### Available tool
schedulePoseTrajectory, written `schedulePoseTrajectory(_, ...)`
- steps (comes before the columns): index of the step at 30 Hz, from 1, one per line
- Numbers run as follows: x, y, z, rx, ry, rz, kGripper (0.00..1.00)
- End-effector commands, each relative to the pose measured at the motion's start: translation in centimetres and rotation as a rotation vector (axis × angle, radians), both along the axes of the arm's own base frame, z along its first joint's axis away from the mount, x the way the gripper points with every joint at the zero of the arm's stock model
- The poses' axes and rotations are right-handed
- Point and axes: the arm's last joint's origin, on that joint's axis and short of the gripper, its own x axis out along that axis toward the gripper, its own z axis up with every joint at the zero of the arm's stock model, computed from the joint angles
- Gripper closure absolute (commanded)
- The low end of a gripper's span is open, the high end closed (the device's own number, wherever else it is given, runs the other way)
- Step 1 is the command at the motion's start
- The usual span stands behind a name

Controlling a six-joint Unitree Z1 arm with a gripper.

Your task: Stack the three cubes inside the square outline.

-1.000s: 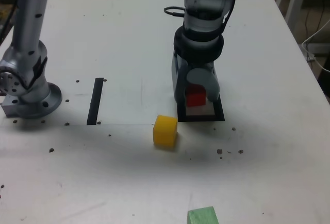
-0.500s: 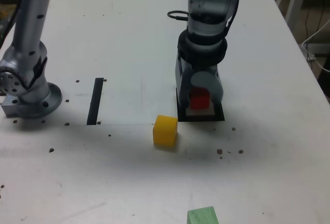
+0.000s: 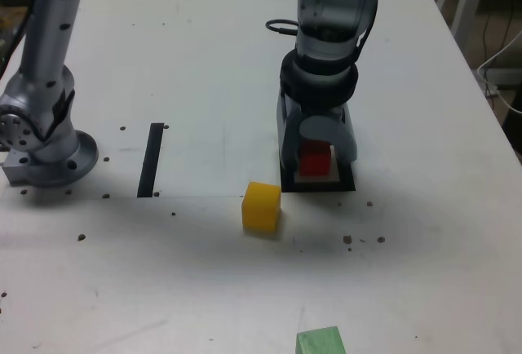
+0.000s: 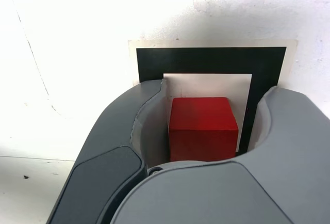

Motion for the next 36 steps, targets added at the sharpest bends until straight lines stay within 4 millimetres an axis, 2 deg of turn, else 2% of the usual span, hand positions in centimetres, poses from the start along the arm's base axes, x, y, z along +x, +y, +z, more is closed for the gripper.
schedulePoseTrajectory(1, -0.1, 0.1, 0.0, 0.003, 0.005, 0.0, 0.03)
schedulePoseTrajectory(7, -0.8, 0.2, 1.1, 0.005, 0.009, 0.0, 0.01)
schedulePoseTrajectory(22, -5.3, -1.1, 7.0, -0.004, -0.049, -0.044, 0.01)
schedulePoseTrajectory(27, -6.7, -2.4, 7.3, -0.017, -0.031, -0.073, 0.01)
schedulePoseTrajectory(36, -7.5, -4.6, 6.7, -0.067, -0.019, -0.119, 0.01)
